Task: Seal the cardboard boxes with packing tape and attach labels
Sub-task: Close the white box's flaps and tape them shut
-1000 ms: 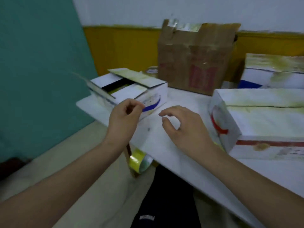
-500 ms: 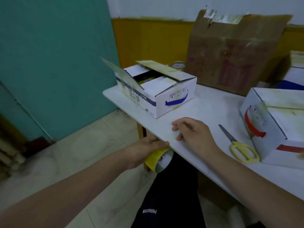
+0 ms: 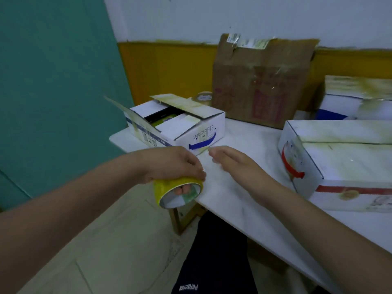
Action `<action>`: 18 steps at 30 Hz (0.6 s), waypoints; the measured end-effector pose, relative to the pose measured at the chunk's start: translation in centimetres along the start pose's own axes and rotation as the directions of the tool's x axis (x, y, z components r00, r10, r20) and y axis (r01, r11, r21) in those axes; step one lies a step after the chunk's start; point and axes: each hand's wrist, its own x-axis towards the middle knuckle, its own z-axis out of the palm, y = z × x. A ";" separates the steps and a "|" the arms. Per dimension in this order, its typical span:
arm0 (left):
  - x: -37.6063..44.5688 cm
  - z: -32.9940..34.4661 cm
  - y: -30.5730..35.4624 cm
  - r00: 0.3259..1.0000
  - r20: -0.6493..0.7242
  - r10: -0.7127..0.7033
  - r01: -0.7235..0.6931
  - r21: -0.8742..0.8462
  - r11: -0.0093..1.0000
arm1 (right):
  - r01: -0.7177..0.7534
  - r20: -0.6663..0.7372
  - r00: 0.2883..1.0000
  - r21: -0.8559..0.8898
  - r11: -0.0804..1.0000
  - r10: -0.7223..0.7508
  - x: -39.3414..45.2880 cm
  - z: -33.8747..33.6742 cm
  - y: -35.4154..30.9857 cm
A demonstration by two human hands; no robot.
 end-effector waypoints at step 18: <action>8.9 -0.2 20.1 0.675 0.271 0.686 -0.704 0.516 0.488 | -0.132 -0.608 0.743 0.275 0.952 0.278 -8.0 -18.2 -5.8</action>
